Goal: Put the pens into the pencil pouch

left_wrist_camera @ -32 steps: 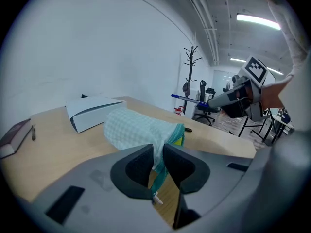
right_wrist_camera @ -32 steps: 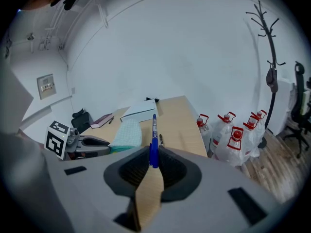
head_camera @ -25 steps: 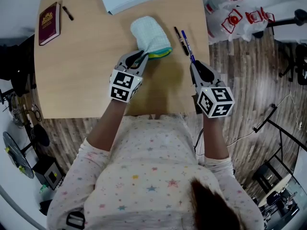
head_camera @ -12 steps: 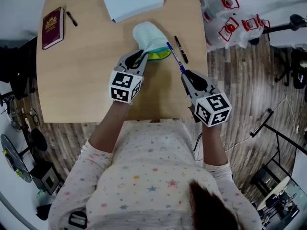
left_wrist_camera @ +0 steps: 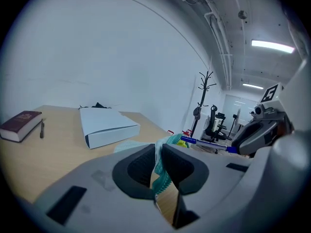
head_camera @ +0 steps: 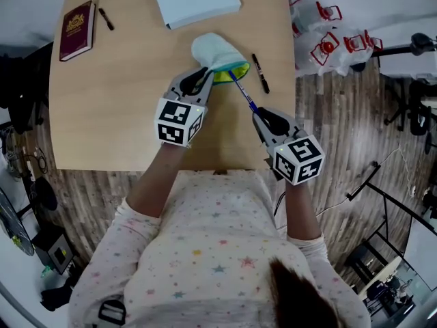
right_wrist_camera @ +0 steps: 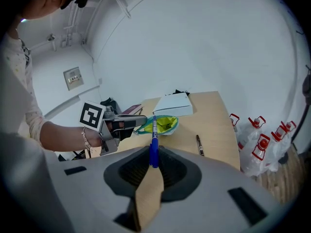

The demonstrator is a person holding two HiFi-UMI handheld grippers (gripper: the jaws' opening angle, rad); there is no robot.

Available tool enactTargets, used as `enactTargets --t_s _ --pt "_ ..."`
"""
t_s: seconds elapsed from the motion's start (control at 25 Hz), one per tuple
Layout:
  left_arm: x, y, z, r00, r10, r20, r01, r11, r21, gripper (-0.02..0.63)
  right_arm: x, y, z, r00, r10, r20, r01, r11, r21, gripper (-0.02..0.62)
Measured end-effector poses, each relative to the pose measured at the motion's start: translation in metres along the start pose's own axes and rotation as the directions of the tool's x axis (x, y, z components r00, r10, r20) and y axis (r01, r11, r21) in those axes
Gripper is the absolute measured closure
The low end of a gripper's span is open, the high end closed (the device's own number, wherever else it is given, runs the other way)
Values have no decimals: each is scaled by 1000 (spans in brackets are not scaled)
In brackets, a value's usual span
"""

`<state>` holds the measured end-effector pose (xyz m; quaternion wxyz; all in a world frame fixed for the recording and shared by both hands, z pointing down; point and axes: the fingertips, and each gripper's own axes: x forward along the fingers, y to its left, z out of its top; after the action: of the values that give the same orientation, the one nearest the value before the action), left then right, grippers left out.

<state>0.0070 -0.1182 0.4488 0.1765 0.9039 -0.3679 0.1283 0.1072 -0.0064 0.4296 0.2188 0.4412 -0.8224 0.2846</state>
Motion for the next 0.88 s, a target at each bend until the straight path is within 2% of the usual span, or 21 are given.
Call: enactTargets --t_s 0.44,0.88 --pt "-11 -4 4 1000 12 13 -12 1000 3 558 2 0 -7 997 29 -72 -28 1000 5 538" --pt "-14 -13 4 1000 -5 9 5 1000 13 561 1 -3 -14 994 10 -111 -10 1000 0 538"
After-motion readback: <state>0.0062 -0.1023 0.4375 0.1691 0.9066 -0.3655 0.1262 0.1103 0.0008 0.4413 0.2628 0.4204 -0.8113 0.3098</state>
